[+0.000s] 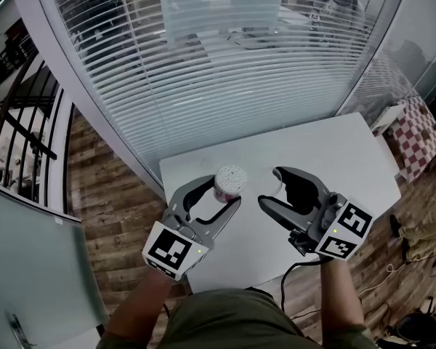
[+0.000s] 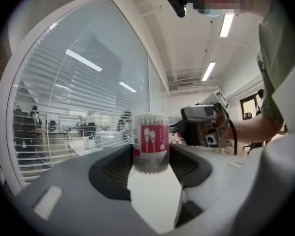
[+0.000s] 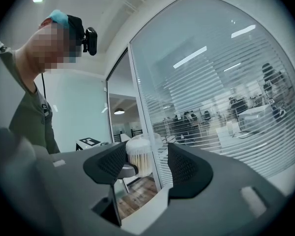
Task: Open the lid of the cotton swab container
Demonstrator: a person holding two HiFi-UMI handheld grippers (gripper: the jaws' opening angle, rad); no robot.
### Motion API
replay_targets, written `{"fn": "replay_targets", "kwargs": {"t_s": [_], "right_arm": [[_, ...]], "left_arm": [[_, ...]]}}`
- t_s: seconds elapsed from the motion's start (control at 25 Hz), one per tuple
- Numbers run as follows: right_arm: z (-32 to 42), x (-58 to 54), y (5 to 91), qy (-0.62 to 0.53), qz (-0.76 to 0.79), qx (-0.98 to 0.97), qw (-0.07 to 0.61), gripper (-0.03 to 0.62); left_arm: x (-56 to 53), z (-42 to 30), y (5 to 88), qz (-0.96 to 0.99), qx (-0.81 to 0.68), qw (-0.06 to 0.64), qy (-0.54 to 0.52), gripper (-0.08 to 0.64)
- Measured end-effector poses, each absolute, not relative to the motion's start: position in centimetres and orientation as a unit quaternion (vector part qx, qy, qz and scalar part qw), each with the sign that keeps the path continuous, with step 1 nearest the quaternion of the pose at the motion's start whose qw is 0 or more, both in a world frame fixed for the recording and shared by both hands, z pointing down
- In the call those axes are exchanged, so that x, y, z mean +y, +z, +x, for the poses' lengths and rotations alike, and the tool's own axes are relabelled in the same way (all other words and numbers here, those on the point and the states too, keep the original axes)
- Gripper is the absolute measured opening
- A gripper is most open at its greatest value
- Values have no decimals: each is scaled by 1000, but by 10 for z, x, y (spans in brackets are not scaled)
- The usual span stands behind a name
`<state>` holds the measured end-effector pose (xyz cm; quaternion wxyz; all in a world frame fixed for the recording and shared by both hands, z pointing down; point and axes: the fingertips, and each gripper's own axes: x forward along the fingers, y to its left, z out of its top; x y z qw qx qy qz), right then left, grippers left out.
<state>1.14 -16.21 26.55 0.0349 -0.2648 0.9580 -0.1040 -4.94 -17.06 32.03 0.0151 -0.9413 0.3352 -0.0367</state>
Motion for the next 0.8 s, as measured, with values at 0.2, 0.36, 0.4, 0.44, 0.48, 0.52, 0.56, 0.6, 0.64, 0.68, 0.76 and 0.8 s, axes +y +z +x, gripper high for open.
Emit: {"fn": "replay_targets", "kwargs": {"t_s": [0.2,0.36,0.4,0.44,0.48,0.52,0.56,0.6,0.64,0.68,0.76,0.8], "right_arm": [[23,-151,272,-111,-271,955,35,277],[33,-143,276,-120,-279,952,37,276],[34,-142,279,-122,-281,951,36,276],[36,-141,281,-125,-283,950,36,276],[38,-140,283,-128,-286,949,35,276],[39,-140,286,-131,-289,948,34,275],[40,-140,288,-134,-293,946,34,275],[42,-140,290,-137,-297,944,33,273],[43,-140,293,-139,-301,943,32,233],[44,-139,295,-140,-304,942,31,222],[45,-137,298,-142,-306,941,30,221],[45,-135,298,-143,-306,941,29,221]], "left_arm": [[-166,-49,313,-941,337,20,-34,238],[-164,-50,312,-941,337,17,-33,238],[-163,-49,312,-941,337,18,-33,238],[-163,-50,314,-941,337,17,-33,238],[-163,-50,315,-941,337,17,-33,238],[-163,-50,315,-941,336,17,-33,238],[-162,-49,312,-941,335,17,-32,238],[-162,-49,310,-942,335,16,-31,238],[-161,-48,309,-942,334,15,-29,238],[-161,-48,308,-942,334,14,-29,238],[-159,-47,308,-942,333,14,-29,238],[-158,-47,308,-943,333,14,-29,238]]}}
